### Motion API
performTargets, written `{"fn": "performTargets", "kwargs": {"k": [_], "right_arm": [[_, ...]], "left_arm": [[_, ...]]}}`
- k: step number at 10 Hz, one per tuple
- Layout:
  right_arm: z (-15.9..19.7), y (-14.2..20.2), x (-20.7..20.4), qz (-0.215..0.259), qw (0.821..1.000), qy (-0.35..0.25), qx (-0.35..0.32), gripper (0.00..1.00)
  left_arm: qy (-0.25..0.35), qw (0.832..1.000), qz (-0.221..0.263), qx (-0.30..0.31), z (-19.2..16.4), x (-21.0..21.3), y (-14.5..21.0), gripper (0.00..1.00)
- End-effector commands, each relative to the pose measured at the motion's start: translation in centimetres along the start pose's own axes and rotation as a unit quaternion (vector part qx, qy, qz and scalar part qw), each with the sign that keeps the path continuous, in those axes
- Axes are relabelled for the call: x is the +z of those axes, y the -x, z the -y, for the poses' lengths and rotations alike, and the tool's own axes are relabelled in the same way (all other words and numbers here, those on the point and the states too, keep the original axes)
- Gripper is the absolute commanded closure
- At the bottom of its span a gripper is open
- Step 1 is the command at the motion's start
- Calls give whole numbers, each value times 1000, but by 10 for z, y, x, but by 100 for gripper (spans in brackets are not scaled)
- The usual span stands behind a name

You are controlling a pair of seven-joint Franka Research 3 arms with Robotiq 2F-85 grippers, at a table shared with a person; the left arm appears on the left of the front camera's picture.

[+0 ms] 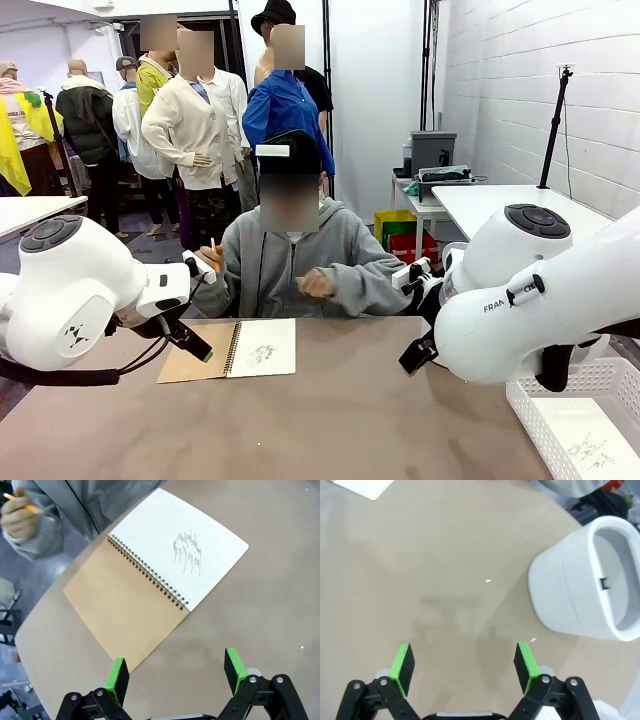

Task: Sort the paper based on its condition.
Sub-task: If a person hands you a paper, place it in the Organizing basket , and if it's crumpled, put it in the Trash can.

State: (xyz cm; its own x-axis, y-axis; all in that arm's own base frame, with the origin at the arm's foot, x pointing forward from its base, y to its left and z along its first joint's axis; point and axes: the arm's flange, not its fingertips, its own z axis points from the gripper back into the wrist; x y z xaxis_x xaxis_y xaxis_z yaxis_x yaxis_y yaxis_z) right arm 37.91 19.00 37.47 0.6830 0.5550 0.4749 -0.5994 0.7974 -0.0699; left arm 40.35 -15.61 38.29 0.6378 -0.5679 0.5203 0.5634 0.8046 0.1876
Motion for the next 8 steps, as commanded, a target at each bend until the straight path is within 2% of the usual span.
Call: {"fn": "performTargets", "kwargs": {"k": [1, 5, 8], "right_arm": [[6, 4, 22, -4, 999, -50, -7, 0], [8, -56, 60, 13, 996, -85, 11, 0], [18, -97, 93, 47, 994, -90, 36, 0]], "left_arm": [[-43, 999, 24, -22, 15, 13, -2, 0], [-97, 992, 51, -63, 44, 60, 3, 0], [-171, 979, 81, -70, 78, 91, 16, 0]]}}
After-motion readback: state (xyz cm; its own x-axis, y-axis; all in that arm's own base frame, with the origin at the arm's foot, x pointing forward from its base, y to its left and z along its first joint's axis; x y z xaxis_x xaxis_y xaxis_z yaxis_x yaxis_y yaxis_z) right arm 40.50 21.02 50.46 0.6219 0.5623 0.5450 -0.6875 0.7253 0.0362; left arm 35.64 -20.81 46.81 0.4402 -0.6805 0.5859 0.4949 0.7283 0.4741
